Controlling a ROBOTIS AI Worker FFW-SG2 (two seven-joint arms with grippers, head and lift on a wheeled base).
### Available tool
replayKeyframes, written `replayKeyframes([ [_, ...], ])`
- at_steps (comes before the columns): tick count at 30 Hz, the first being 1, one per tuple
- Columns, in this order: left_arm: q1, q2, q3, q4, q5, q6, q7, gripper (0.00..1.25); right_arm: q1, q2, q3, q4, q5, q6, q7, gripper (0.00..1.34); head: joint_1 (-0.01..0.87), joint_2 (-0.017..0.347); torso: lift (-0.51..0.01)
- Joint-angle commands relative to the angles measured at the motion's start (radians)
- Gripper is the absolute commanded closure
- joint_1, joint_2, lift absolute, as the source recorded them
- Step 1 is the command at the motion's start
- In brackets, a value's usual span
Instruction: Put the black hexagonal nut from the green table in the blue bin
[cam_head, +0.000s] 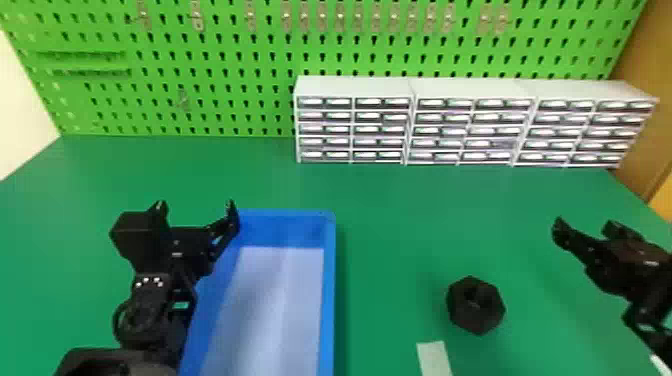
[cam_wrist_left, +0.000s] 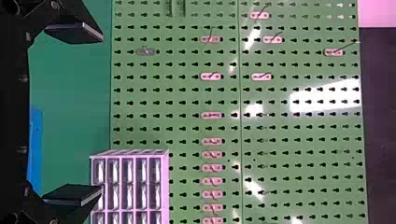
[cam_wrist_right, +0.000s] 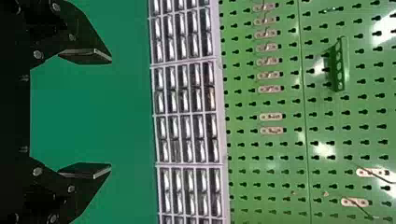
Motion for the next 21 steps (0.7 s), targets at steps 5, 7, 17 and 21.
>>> replayKeyframes([
  [5, 0.000, 0.000, -0.002, 0.000, -0.007, 0.000, 0.000, 0.14, -0.024, -0.027, -0.015, -0.007, 0.003, 0.082, 0.072, 0.44, 0.657, 0.057, -0.095],
  [7, 0.000, 0.000, -0.002, 0.000, -0.007, 0.000, 0.000, 0.14, -0.044, -0.044, -0.016, -0.007, 0.009, 0.128, 0.121, 0.44, 0.657, 0.057, -0.095],
  [17, -0.002, 0.000, -0.001, 0.002, -0.009, 0.000, 0.000, 0.14, -0.128, -0.072, 0.004, -0.033, 0.187, 0.341, 0.384, 0.44, 0.657, 0.057, -0.095],
  [21, -0.003, 0.000, -0.002, 0.002, -0.010, 0.000, 0.000, 0.14, -0.147, -0.081, 0.027, -0.033, 0.249, 0.405, 0.453, 0.44, 0.657, 0.057, -0.095],
])
